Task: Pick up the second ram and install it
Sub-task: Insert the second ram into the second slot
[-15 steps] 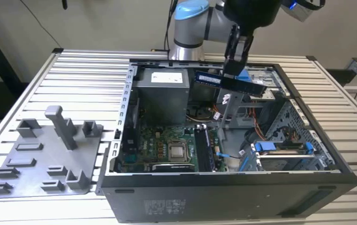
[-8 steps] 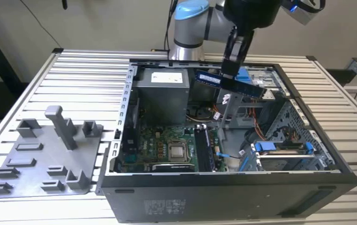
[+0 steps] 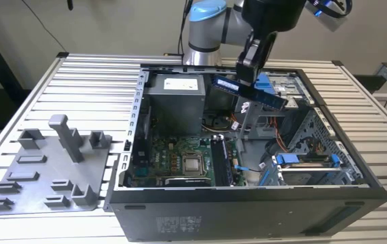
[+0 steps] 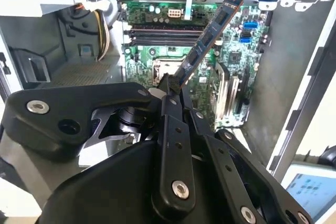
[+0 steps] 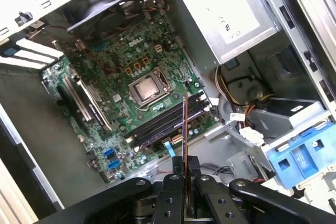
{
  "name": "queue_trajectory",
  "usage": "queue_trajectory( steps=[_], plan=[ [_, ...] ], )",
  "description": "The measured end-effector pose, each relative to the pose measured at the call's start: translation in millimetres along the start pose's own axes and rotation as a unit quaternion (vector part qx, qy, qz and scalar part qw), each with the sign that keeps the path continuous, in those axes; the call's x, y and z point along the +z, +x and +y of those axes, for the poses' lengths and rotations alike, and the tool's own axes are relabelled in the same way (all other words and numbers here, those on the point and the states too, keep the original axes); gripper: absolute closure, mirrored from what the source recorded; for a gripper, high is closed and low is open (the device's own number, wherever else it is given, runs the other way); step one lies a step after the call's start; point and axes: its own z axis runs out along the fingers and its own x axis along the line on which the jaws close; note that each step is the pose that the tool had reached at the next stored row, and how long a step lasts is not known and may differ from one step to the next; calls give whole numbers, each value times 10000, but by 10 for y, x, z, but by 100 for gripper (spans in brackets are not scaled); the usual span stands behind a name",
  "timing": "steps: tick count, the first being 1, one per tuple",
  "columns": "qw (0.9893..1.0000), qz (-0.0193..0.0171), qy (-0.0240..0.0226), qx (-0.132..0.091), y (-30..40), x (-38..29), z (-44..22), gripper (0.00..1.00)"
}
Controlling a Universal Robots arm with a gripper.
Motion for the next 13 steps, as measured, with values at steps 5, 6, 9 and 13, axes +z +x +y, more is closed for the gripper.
queue_trajectory(
  steps=[5,6,9,13],
  plan=[
    [9993,-9,4,375,0,9,0,86],
    [9990,-11,4,445,0,11,0,86],
    [9978,-16,6,658,0,16,0,86],
    [9956,-23,8,935,0,25,0,86]
  ],
)
